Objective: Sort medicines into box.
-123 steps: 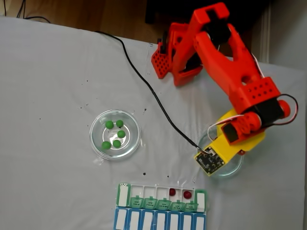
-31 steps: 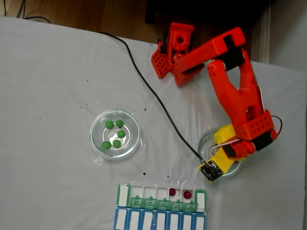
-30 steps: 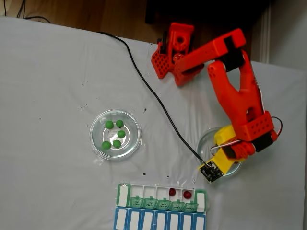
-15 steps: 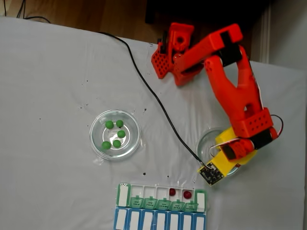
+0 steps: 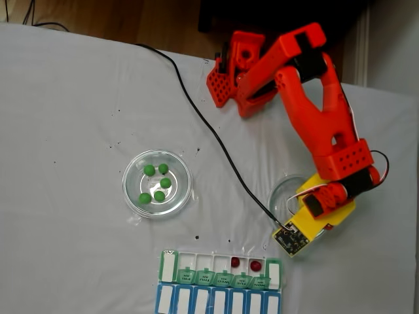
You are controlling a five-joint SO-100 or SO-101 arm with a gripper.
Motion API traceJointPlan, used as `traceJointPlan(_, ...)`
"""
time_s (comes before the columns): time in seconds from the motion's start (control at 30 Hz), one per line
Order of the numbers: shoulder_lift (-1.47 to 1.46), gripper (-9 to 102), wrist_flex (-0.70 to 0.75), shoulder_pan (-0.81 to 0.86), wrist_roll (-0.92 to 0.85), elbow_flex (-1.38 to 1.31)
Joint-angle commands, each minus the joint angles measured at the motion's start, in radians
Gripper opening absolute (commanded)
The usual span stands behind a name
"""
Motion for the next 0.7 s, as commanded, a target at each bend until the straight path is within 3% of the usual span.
traceJointPlan(0.0, 0.044, 20, -0.031, 0.017, -0.014, -0.012)
traceJointPlan(0.67, -0.078, 17, -0.094, 0.035, -0.037, -0.035)
